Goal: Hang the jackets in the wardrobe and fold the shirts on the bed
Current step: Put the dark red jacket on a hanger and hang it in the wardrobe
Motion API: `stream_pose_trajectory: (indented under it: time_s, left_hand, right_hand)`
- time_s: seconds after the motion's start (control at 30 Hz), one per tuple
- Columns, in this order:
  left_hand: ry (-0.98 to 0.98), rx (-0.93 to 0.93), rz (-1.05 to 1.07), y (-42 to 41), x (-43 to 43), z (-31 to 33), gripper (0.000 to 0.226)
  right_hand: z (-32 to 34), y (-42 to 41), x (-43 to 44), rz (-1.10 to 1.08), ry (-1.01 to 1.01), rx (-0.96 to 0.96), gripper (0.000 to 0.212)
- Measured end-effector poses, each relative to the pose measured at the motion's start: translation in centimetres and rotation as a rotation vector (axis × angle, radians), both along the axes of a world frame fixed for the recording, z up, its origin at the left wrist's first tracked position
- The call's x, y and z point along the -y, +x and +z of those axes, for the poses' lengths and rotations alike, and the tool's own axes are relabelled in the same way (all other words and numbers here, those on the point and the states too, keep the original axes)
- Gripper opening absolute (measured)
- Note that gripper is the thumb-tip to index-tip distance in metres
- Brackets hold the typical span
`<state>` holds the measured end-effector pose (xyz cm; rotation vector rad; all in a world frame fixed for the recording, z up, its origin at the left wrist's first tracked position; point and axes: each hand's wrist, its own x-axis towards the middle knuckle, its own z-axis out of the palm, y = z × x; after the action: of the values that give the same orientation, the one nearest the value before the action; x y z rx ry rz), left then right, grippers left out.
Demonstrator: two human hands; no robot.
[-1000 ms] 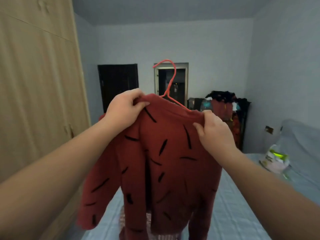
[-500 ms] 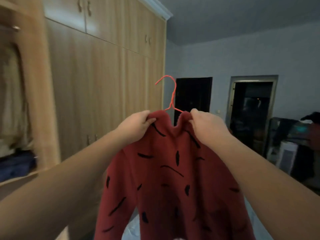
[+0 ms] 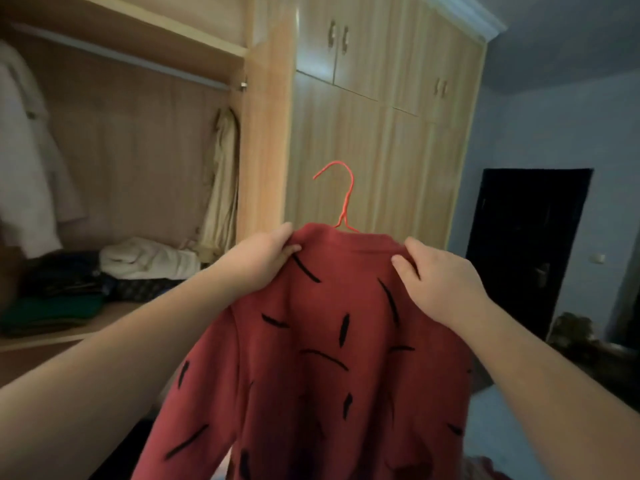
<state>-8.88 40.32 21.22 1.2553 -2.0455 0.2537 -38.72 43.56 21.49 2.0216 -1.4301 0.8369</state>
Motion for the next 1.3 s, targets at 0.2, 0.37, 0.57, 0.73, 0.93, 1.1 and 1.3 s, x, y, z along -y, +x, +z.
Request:
stream_pose_trajectory:
  time_s: [0.2, 0.37, 0.57, 0.73, 0.93, 1.1, 1.3]
  left_hand:
    - [0.028, -0.034, 0.049, 15.9, 1.9, -0.7, 0.02]
    - [-0.078, 0.165, 0.248, 29.7, 4.3, -0.3, 0.025]
    - [0.049, 0.215, 0.373, 39.5, 10.1, -0.3, 0.019]
    - [0.134, 0.058, 0.241, 44.1, 16.1, -0.7, 0.023]
    - [-0.143, -0.01, 0.537, 47.3, 25.0, -0.1, 0.027]
    - [-0.245, 0.112, 0.689, 49.8, 34.4, 3.8, 0.025]
    - [-0.427, 0.177, 0.693, 50.3, 44.7, 7.1, 0.05]
  right_hand:
    - [0.0, 17.4, 7.1, 0.12, -0.141, -0.157, 0.02]
    - [0.0, 28.5, 13.7, 0.199, -0.218, -0.167, 0.023]
    - [0.3, 38.0, 20.3, 0.257, -0.127, -0.156, 0.025]
    - [0.2, 44.5, 26.2, 0.178, -0.231, -0.091, 0.023]
    - [1.2, 50.1, 35.2, 0.188, -0.357, -0.028, 0.017]
    - [4.0, 53.2, 44.7, 0.171, -0.361, -0.018, 0.023]
    - [8.7, 56.4, 55.5, 0.172, -0.375, 0.096, 0.023]
